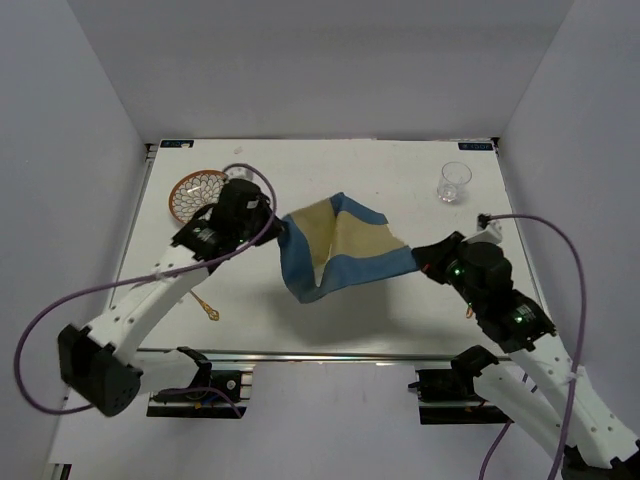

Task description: Set the dinner table for one person

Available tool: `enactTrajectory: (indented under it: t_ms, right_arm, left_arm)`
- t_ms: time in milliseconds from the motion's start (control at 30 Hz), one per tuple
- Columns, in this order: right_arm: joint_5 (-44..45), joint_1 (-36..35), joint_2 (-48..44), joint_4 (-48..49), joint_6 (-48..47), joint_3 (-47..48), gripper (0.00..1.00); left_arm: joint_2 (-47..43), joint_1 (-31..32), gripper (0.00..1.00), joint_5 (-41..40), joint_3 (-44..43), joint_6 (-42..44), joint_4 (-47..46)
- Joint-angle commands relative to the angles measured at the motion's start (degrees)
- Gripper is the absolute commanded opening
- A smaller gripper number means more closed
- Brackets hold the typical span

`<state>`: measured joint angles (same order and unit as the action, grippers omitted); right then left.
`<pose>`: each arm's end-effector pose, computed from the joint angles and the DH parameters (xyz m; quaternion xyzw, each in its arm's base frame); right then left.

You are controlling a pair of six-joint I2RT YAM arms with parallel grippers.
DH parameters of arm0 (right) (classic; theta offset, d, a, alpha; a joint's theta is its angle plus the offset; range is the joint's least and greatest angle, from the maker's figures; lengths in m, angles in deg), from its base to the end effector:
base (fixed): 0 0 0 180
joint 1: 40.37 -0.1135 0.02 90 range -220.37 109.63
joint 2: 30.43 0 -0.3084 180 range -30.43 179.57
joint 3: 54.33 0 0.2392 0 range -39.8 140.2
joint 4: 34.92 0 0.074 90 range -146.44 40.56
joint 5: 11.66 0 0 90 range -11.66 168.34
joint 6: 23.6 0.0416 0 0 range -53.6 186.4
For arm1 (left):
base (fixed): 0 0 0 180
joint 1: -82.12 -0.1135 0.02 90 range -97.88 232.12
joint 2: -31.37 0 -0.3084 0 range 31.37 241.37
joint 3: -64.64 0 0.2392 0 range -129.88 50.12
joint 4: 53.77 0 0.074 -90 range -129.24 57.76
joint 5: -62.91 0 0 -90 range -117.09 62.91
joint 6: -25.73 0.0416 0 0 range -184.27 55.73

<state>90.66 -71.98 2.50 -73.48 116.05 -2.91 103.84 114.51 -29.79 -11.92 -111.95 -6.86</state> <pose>0.0861 0.0426 0.3177 0.1885 0.7951 0.3043 0.4897 0.2125 -0.1325 0.3461 -0.1312 0.9068 -0.2408 0.3202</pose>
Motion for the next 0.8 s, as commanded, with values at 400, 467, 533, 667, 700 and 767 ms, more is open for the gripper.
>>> enactTrajectory:
  t_ms: [400, 467, 533, 667, 700, 767]
  right_arm:
    - [14.15, 0.33, 5.9, -9.64, -10.53, 22.0, 0.0]
    - [10.47, 0.15, 11.62, -9.1, -11.15, 24.19, 0.0]
    - [1.43, 0.15, 13.38, -6.84, -11.85, 23.51, 0.35]
    - [-6.25, 0.15, 10.05, 1.08, -8.26, 10.52, 0.89]
    - [-7.64, 0.06, 10.14, 1.96, -7.29, 7.79, 0.89]
    - [-10.19, -0.11, 12.68, 4.33, -6.49, 1.65, 0.89]
  left_arm:
    - [-7.18, -1.27, 0.0, -10.84, -15.03, -3.21, 15.43]
    - [-2.78, -1.27, 0.0, -9.61, -18.1, -3.12, 16.3]
    - [-0.67, -1.27, 0.0, -8.38, -21.18, -3.21, 17.27]
    - [-1.36, -1.27, 0.0, -8.81, -21.19, -3.47, 17.28]
    - [-1.54, -1.27, 0.0, -8.9, -20.84, -3.38, 17.28]
    - [-2.41, -1.27, 0.0, -9.25, -19.61, -3.65, 17.37]
